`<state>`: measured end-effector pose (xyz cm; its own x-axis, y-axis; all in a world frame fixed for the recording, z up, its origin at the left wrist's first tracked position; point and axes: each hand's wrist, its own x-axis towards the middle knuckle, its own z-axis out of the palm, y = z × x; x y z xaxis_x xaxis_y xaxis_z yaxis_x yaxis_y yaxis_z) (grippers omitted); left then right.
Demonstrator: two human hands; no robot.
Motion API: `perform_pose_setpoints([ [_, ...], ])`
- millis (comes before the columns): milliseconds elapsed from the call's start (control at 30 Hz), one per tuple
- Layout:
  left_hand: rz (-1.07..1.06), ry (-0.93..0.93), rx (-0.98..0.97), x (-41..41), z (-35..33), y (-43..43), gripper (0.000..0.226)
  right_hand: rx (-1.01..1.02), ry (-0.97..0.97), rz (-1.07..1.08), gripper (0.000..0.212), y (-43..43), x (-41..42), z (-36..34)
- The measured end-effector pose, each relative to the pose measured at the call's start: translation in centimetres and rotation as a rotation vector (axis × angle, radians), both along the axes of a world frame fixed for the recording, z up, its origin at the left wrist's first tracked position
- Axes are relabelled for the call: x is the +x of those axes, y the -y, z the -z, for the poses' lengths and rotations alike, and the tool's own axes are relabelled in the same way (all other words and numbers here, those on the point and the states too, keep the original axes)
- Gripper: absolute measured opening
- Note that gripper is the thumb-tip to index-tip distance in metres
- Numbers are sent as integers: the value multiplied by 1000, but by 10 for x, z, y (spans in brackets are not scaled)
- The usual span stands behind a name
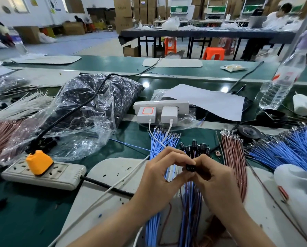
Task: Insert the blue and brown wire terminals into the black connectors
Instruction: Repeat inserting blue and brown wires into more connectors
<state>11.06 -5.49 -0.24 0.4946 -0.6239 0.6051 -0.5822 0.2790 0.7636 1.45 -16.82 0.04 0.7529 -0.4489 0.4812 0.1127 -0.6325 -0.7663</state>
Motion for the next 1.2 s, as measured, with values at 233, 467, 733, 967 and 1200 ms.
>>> perform_pose_setpoints([
  [233, 28, -4, 26, 2, 1, 1, 20, -42, 5, -15, 28, 1, 1, 0],
  [467, 20, 15, 26, 2, 2, 1, 21, -40, -8, -24, 25, 1, 1, 0],
  [733, 35, 12, 5, 2, 4, 1, 19, -90, -32, -26, 22, 0, 1, -1],
  [967, 57, -12, -7, 1, 3, 2, 16, -77, -54, -47, 20, 1, 3, -1],
  [1200, 48, -43, -8, 1, 4, 1, 18, -61, -94, -45, 19, 3, 3, 3],
])
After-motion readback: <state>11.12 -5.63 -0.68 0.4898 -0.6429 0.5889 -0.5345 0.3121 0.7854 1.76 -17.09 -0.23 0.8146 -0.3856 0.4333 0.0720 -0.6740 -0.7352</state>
